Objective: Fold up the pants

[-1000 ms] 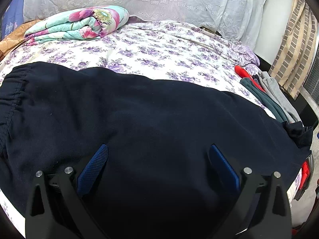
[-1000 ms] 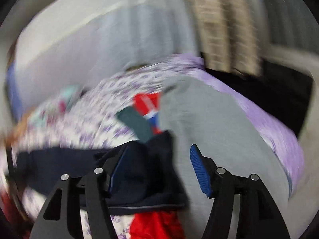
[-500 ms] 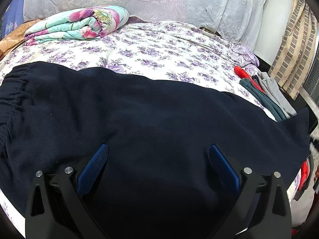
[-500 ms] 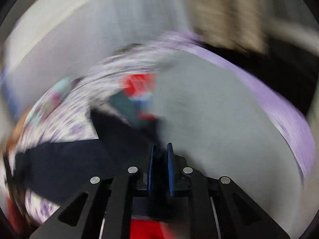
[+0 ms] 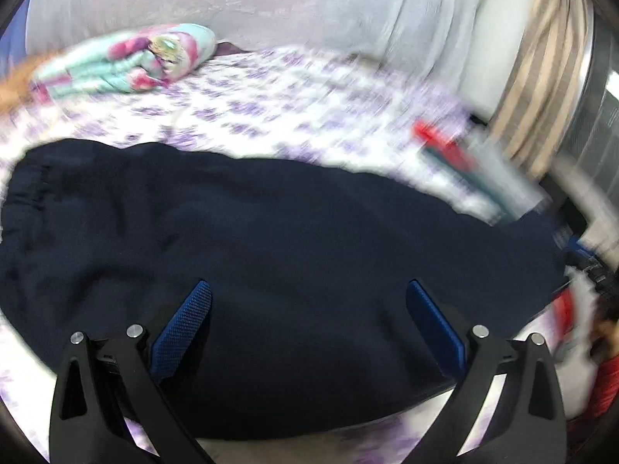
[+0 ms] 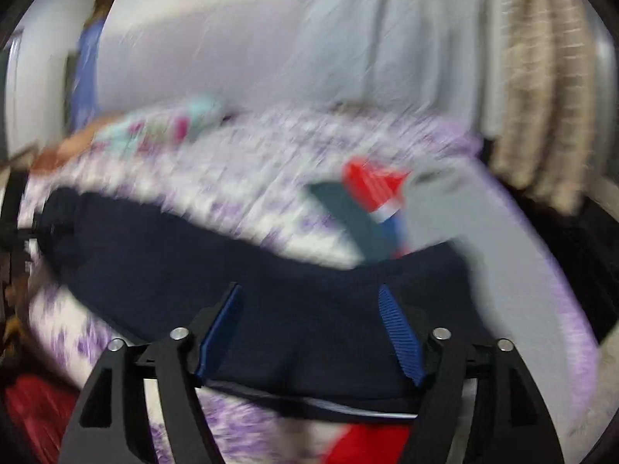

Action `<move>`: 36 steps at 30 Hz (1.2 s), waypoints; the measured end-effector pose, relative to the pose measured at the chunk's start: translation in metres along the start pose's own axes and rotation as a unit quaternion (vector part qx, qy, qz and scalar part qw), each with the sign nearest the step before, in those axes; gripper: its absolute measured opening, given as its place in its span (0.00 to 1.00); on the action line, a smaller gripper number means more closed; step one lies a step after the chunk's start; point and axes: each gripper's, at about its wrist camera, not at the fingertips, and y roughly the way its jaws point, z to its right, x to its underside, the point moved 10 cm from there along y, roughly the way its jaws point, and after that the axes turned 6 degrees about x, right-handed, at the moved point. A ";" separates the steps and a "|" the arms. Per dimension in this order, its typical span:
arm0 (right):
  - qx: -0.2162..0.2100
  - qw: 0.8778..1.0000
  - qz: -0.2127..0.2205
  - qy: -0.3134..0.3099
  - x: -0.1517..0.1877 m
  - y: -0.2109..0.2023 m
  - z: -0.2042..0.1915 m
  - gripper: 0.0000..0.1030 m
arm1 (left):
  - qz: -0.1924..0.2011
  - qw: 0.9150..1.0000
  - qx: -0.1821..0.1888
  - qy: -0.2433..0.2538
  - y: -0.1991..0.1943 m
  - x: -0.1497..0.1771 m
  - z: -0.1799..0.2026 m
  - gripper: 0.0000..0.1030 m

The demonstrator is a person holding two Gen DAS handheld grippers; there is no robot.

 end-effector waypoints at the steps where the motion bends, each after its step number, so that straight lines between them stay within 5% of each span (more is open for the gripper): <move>1: -0.007 0.998 -0.056 -0.012 0.021 0.025 -0.005 0.74 | -0.023 0.999 -0.024 0.008 0.009 0.011 -0.005 0.95; 4: -0.027 0.998 -0.057 0.008 0.021 0.023 -0.007 0.76 | -0.017 0.999 -0.037 0.024 0.005 0.019 -0.006 0.95; 7: -0.119 0.992 0.016 0.050 -0.027 -0.004 -0.024 0.76 | -0.008 1.000 -0.003 -0.001 -0.005 0.014 0.003 0.95; 9: -0.202 0.975 0.055 0.073 -0.076 -0.010 -0.045 0.76 | 0.004 0.999 0.046 -0.005 -0.010 0.006 0.023 0.95; 11: -0.266 0.959 0.057 0.080 -0.110 0.002 -0.071 0.76 | 0.013 0.998 0.055 0.018 -0.006 -0.002 0.043 0.95; 15: -0.352 0.929 -0.016 0.112 -0.170 0.077 -0.133 0.41 | -0.025 0.999 0.028 0.032 0.035 0.019 0.053 0.95; 19: -0.337 0.934 -0.068 0.097 -0.171 0.132 -0.183 0.27 | -0.008 0.998 0.032 0.046 0.028 0.021 0.058 0.95; 22: -0.360 0.923 -0.133 0.030 -0.123 0.132 -0.228 0.27 | -0.002 0.998 0.048 0.033 0.026 0.020 0.056 0.95; 26: -0.349 0.929 -0.123 0.019 -0.114 0.122 -0.220 0.28 | -0.001 0.998 0.043 0.039 0.026 0.020 0.057 0.96; 28: -0.359 0.927 -0.102 0.039 -0.129 0.113 -0.207 0.47 | 0.002 0.998 0.048 0.036 0.024 0.019 0.058 0.96; 30: -0.360 0.927 -0.084 0.060 -0.147 0.114 -0.195 0.54 | 0.004 0.998 0.052 0.033 0.023 0.019 0.058 0.96; 36: -0.428 0.877 -0.169 0.141 -0.150 0.148 -0.206 0.43 | 0.005 0.998 0.054 0.034 0.023 0.019 0.057 0.96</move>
